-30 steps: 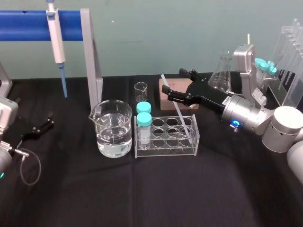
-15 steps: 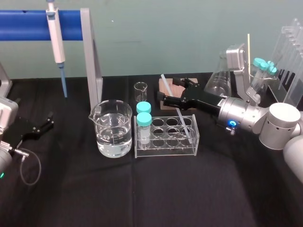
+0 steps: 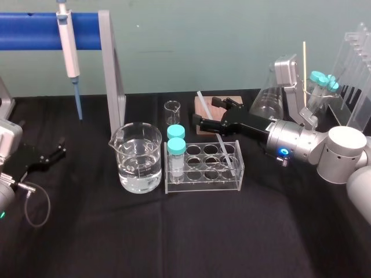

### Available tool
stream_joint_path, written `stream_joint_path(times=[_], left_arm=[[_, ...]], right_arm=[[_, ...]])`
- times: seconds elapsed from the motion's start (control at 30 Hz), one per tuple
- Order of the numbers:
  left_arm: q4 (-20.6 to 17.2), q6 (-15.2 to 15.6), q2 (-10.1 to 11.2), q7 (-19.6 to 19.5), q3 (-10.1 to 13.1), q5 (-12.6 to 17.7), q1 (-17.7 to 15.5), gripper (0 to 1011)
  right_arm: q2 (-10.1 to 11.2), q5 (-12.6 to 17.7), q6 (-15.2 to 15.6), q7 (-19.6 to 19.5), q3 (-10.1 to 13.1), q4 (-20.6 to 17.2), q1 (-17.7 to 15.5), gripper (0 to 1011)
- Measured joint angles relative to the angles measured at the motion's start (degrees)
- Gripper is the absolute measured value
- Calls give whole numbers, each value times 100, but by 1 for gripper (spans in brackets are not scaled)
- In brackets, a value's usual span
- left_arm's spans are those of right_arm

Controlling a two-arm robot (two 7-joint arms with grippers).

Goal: Pick up the stirring rod with one hand, then place it down.

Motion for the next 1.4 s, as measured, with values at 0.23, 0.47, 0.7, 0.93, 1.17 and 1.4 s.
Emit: stream_joint_path(times=[0.23,0.47,0.7,0.93,1.17,1.4], left_arm=[[0,0,0,0,0,0,0,1000],[0,0,0,0,0,0,0,1000],[0,0,0,0,0,0,0,1000],[0,0,0,0,0,0,0,1000],[0,0,0,0,0,0,0,1000],[0,0,0,0,0,0,0,1000]], right_arm=[[-2,-1,0,3,1,1,0,1003],[-3,-4,0,12,4,4,1,997],[-3,-4,0,18,4,7,4,814],[-3,-4,-1,20,4,10,5,651],[-2,-5,-1,24,4,10,5,392],[-3,-5,-1,26,4,11,5,199]])
